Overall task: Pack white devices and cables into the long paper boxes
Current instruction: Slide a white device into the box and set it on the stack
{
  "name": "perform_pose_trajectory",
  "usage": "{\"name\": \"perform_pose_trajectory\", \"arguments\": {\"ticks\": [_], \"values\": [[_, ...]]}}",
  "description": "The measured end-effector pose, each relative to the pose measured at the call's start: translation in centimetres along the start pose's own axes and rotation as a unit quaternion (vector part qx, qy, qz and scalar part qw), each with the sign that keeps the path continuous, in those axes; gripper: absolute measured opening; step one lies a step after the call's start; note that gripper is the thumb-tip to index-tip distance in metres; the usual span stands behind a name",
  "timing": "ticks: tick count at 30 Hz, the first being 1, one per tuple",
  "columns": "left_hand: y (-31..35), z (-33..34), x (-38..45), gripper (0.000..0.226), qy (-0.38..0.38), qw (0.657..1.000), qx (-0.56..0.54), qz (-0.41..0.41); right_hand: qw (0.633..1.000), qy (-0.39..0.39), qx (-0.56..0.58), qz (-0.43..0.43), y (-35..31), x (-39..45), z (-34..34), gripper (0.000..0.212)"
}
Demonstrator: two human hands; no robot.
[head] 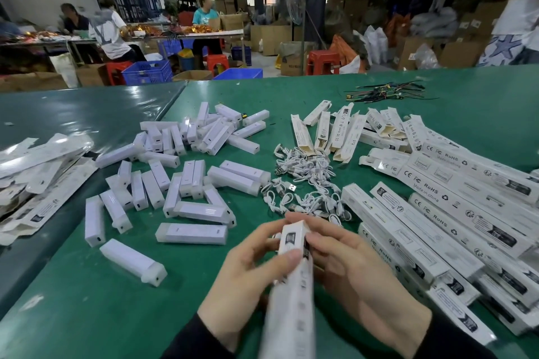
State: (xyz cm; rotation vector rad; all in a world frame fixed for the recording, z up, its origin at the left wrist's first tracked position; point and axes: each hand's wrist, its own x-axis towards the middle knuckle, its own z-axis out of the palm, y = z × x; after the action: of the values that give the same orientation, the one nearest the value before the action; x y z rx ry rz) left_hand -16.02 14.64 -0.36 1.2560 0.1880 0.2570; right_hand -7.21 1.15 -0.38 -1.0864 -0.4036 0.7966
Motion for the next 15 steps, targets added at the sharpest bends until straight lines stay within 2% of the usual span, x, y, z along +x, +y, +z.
{"name": "perform_pose_trajectory", "arguments": {"ticks": [2, 8, 15], "values": [[-0.9, 0.7, 0.0, 0.042, -0.009, 0.999, 0.039, 0.002, 1.000, 0.006, -0.022, 0.010, -0.2, -0.3, 0.2, 0.030], [-1.2, 1.4, -0.2, 0.041, 0.007, 0.997, 0.013, 0.076, 0.999, 0.039, -0.018, 0.021, -0.3, -0.6, 0.5, 0.029], [-1.3, 1.4, -0.2, 0.040, 0.025, 0.997, 0.014, 0.070, 0.998, 0.053, -0.002, 0.023, 0.5, -0.5, 0.7, 0.024]]}}
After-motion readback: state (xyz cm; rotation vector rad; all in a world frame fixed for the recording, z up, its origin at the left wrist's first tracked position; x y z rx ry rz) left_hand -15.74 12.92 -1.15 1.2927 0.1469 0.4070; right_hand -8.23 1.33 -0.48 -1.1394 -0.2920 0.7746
